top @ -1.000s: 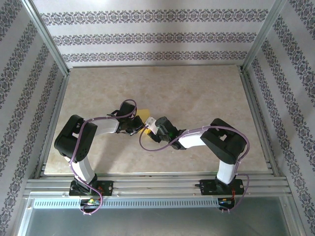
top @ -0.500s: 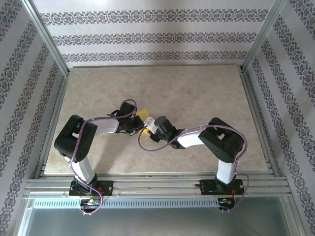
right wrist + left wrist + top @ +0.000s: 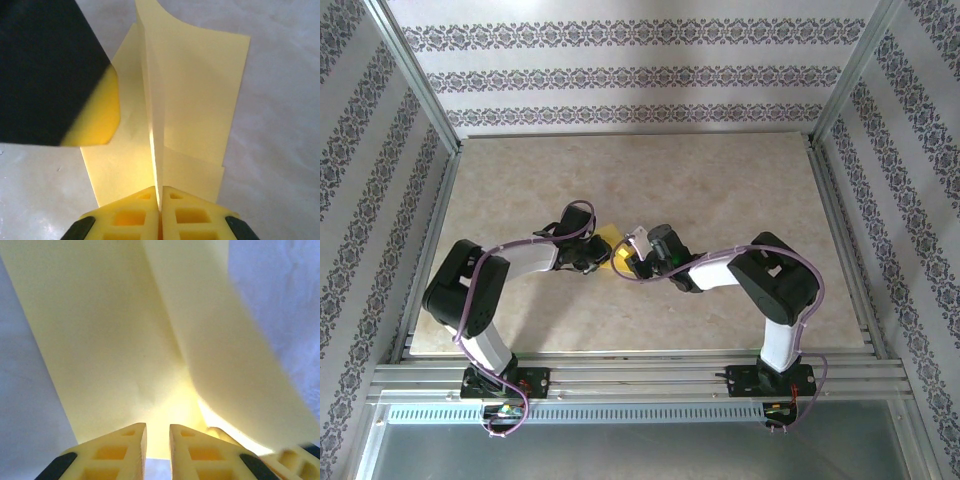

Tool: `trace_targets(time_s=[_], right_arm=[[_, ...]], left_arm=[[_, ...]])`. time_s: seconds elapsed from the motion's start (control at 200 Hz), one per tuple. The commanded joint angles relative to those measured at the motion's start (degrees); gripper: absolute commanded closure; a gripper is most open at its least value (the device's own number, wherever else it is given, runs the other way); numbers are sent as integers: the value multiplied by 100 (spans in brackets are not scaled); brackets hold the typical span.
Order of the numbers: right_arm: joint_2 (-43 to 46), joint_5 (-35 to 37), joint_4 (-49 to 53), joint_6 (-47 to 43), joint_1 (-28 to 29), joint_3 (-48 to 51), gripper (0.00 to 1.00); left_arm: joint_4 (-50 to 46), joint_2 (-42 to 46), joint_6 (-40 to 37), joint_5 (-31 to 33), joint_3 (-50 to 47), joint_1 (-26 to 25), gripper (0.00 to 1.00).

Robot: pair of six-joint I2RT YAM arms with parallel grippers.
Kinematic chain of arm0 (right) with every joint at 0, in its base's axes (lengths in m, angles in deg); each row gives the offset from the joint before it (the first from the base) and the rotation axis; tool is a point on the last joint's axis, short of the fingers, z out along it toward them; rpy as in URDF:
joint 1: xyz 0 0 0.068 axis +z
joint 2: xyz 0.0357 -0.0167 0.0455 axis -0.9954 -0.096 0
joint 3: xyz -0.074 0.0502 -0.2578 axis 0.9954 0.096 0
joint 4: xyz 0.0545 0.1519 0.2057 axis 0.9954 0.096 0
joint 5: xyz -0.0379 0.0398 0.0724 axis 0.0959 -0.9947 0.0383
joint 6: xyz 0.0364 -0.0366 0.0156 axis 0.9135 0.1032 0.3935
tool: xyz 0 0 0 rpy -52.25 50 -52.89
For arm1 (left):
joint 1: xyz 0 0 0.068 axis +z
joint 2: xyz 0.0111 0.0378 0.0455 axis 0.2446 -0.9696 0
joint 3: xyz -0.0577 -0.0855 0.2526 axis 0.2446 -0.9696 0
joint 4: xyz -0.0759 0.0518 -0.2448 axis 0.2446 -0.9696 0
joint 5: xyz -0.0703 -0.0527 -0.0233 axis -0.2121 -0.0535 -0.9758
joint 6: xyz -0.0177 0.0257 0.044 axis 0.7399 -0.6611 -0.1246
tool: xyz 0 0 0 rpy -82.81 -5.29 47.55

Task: Fold a paper plane with a square sheet of paper (pick it up from the middle)
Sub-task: Fourth fold the wing at the center of the table.

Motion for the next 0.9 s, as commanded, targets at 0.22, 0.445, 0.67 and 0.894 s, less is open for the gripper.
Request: trace_targets(time_s=[0.22, 0.445, 0.67, 0.894], right_arm=[[-451, -1091, -65, 1014, -176, -263, 90], [-535, -1434, 21, 1596, -306, -354, 89], [-650, -1742, 154, 2302, -305, -396, 88], [-522, -1695, 734, 2771, -232, -492, 87]], left_arm=[[-170, 407, -136, 254, -147, 53, 80], [7, 330, -92, 166, -201, 50, 79], [506, 212, 170, 42, -307, 48, 74], [754, 238, 472, 253, -337, 56, 75]])
